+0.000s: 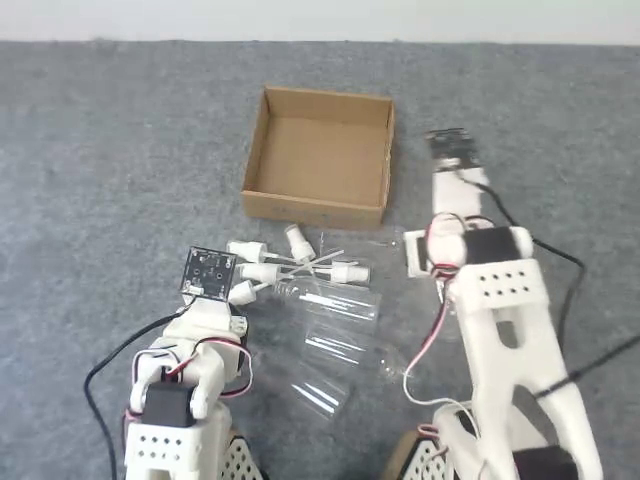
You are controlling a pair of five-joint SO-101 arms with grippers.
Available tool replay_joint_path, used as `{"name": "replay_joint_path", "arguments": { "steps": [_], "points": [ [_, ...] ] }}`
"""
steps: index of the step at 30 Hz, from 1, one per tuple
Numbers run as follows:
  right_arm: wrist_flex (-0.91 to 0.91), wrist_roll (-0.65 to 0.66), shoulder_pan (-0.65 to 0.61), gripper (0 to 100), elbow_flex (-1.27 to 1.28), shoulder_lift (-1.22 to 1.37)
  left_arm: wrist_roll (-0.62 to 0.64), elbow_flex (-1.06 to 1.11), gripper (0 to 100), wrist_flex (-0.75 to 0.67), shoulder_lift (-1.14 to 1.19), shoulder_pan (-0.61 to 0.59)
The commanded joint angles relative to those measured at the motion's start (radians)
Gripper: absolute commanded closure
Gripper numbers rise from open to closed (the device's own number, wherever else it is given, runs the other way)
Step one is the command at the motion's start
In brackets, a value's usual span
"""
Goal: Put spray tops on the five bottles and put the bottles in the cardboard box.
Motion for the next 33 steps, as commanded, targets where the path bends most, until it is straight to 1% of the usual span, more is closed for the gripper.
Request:
{"name": "replay_joint_path", "arguments": {
  "steps": [1,4,8,12,16,21,24,29,33],
  "points": [
    [0.027,-0.100,0.079,92.2,-0.063,-0.070,0.012,-0.015,99,0.005,-0.021,-0.003],
    [0.041,-0.137,0.140,92.2,-0.061,-0.074,0.012,-0.015,99,0.005,-0.021,-0.003],
    [0.025,-0.138,0.211,92.2,-0.037,-0.074,0.012,-0.015,99,0.005,-0.021,-0.003],
    [-0.054,-0.138,0.263,92.2,0.021,-0.076,0.012,-0.015,99,0.005,-0.021,-0.003],
    [-0.111,-0.138,0.295,92.1,0.074,-0.076,0.012,-0.015,99,0.005,-0.021,-0.003],
    [-0.113,-0.144,0.294,92.2,0.103,-0.076,0.012,-0.015,99,0.005,-0.021,-0.003],
    [-0.111,-0.226,0.295,92.2,0.110,-0.074,0.012,-0.015,99,0.005,-0.021,-0.003],
    [-0.113,-0.463,0.294,91.8,0.130,-0.074,0.012,-0.015,99,0.005,-0.021,-0.003],
    [-0.104,-0.548,0.295,92.2,0.140,-0.074,0.012,-0.015,99,0.005,-0.021,-0.003]
  ]
}}
